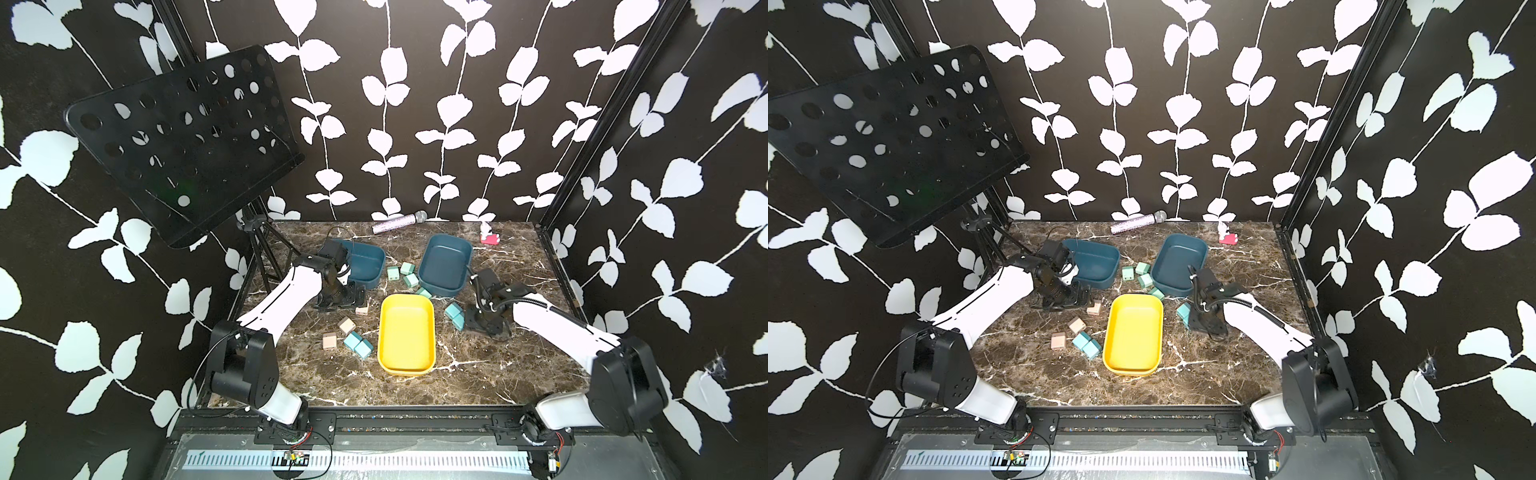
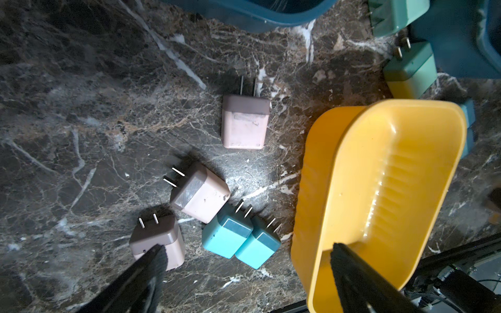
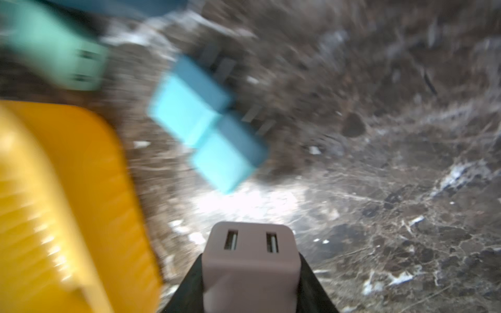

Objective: Place the plugs by color into the storage box
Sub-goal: Pick up the plug from the center of the board, then place the plug in the storage box.

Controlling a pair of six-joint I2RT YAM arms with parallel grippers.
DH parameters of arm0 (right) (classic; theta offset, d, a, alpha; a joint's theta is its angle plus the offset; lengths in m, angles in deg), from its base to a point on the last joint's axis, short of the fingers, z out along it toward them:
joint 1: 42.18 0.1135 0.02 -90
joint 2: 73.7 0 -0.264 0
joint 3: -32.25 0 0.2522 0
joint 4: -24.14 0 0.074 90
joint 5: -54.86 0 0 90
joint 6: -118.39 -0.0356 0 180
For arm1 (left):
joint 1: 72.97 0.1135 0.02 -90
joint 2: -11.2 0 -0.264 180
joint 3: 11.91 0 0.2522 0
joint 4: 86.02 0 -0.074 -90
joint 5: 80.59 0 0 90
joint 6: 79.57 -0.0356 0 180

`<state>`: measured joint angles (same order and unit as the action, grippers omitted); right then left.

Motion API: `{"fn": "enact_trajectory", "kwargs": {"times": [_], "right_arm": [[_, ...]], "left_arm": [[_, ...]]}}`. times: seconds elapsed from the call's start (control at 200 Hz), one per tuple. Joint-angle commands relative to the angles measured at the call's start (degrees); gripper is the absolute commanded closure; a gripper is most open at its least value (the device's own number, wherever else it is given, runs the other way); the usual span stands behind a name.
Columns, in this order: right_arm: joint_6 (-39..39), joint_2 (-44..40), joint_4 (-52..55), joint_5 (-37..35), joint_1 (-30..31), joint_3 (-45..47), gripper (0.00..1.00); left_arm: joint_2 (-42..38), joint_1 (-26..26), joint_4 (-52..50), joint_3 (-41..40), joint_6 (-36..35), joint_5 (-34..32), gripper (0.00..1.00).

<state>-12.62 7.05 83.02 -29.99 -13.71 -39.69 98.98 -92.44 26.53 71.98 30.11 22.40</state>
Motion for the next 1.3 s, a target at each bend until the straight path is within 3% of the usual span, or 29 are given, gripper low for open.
{"fn": "enact_trajectory", "kwargs": {"times": [0.0, 0.19, 0.415, 0.74, 1.29], "right_arm": [[-1.39, 1.7, 6.71, 0.36, 5.04, -8.39, 0.65], [-2.31, 14.63, 8.34, -0.23, 14.47, -25.17, 0.65], [-3.09, 29.71, 4.62, 0.71, 20.25, -35.9, 0.65], [-4.08, 40.27, 0.49, -0.49, 21.19, -38.51, 0.64], [-4.69, 44.41, -0.63, -3.13, 21.72, -37.31, 0.51]], "left_arm": [[-0.51, -0.14, -1.1, 0.61, -0.47, -0.73, 0.05], [-1.07, 0.54, -3.41, 1.28, 0.91, -2.32, 0.04], [-4.21, 3.36, -4.52, -0.67, 3.3, -2.52, 0.05], [-8.85, 6.97, -5.69, -5.25, 3.47, -1.75, 0.04], [-5.24, 7.25, -5.71, -8.45, 4.43, 0.36, 0.04]]}}
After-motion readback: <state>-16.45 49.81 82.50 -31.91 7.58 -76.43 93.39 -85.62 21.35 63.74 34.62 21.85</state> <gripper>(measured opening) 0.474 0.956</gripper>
